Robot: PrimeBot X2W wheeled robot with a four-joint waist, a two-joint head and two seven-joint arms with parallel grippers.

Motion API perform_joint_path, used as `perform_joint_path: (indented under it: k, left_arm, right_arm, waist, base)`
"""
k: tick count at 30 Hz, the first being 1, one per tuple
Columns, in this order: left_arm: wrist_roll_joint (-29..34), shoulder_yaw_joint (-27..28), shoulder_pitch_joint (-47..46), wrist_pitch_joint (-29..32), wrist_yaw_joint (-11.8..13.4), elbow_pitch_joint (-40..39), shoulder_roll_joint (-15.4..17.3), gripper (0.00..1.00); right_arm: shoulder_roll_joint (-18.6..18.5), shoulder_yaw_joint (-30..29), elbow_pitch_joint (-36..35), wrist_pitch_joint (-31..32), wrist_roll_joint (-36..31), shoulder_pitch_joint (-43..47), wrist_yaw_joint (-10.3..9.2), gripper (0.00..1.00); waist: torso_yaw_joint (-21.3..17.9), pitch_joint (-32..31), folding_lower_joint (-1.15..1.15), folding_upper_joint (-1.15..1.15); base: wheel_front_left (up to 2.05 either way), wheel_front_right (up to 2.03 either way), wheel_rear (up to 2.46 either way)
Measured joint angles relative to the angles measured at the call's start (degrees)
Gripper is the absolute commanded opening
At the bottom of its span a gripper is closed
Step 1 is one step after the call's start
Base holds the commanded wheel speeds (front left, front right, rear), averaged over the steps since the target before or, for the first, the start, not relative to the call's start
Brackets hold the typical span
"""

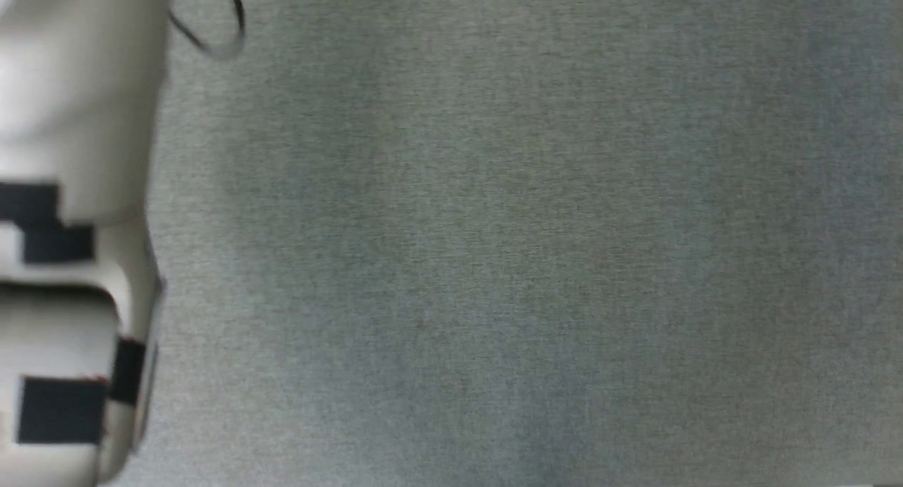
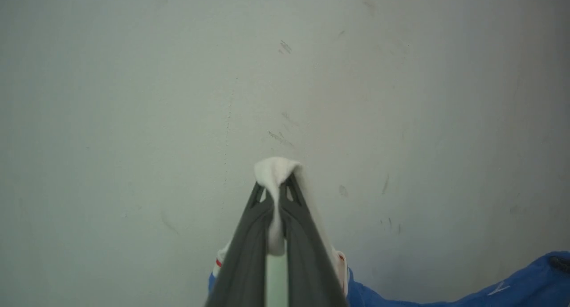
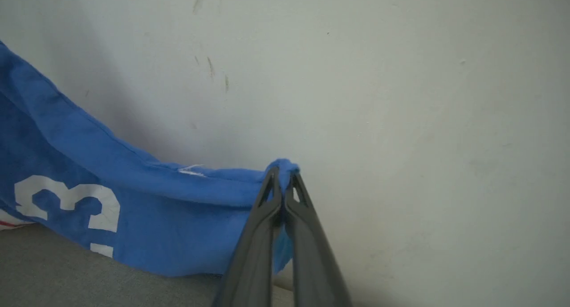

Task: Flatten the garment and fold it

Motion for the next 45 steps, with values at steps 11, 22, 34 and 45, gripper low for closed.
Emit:
perform_joint_path:
  k: [11,22,34,45]
  left_arm:
    - [-0.6,-5.0,32.6,4.8,2.8,-26.0,5.6,0.0]
    - [-2.4,-5.1,67.6,8.2,12.5,-42.9,11.6,0.0]
    - [-12.3,-11.1,91.1,20.6,10.7,-40.9,18.0,0.0]
    - [-24.1,-12.7,102.2,33.0,10.3,-45.1,21.9,0.0]
  right_arm:
    - [-10.3,-1.0,-17.5,-3.4,15.2,26.3,0.0,0.0]
    - [-7.1,-12.2,-30.9,-0.9,15.2,58.1,0.0,0.0]
    - [-3.7,-14.2,-33.3,6.3,15.2,81.0,0.0,0.0]
    - [-7.1,-15.6,-34.1,15.2,16.0,95.0,0.0,0.0]
  waist:
    - [1.0,-6.7,-0.03,0.0]
    - [-0.2,-15.1,-0.04,0.0]
    - [-0.1,-23.3,-0.03,0.0]
    - [1.2,-29.6,-0.03,0.0]
  base:
    - [0.0,0.0,0.0]
    - [0.0,0.0,0.0]
    - [0.0,0.0,0.0]
    - [0.0,0.0,0.0]
